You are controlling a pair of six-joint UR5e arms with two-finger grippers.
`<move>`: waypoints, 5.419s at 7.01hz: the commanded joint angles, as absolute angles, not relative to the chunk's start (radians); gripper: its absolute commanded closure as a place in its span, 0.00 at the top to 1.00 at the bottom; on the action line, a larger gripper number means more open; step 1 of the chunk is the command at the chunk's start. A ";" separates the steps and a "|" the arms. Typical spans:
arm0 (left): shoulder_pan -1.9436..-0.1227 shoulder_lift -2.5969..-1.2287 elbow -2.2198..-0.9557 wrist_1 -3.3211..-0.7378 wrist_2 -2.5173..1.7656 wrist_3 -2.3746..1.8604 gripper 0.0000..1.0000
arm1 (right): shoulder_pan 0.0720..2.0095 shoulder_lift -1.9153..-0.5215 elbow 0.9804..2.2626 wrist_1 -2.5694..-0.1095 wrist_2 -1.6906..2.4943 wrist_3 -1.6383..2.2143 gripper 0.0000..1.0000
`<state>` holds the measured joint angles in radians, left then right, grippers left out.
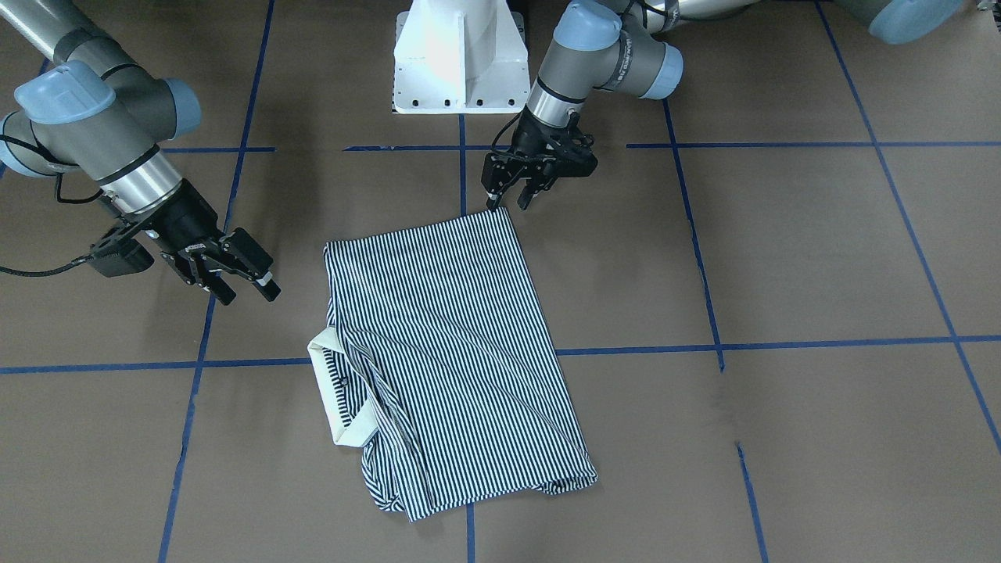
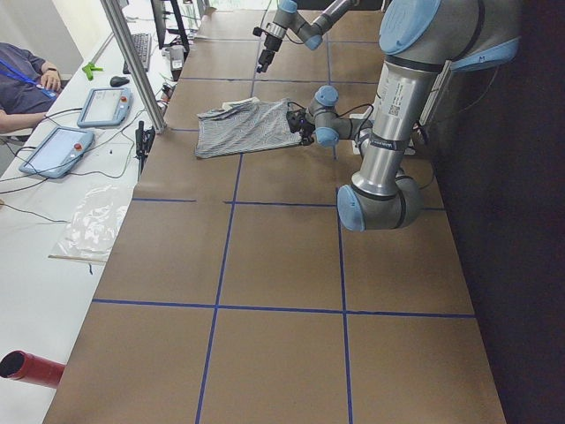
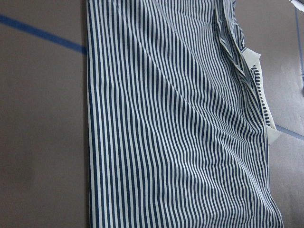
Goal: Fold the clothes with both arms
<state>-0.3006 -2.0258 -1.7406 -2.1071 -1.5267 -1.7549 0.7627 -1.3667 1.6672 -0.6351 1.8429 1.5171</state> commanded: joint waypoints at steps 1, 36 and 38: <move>-0.298 -2.036 -1.736 -2.077 -1.526 -1.758 0.58 | 0.764 -1.370 1.666 -0.635 1.839 1.517 1.00; -0.299 -2.069 -1.695 -2.075 -1.430 -1.753 0.00 | 0.459 -1.127 1.800 -1.519 1.644 1.715 0.71; -0.299 -2.068 -1.697 -2.075 -1.430 -1.753 0.00 | 0.456 -1.127 1.779 -1.517 1.644 1.715 0.70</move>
<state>-0.2991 -2.0689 -1.6961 -2.0764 -1.4297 -1.7533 0.4570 -1.1280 1.7907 -1.5178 1.6445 1.7151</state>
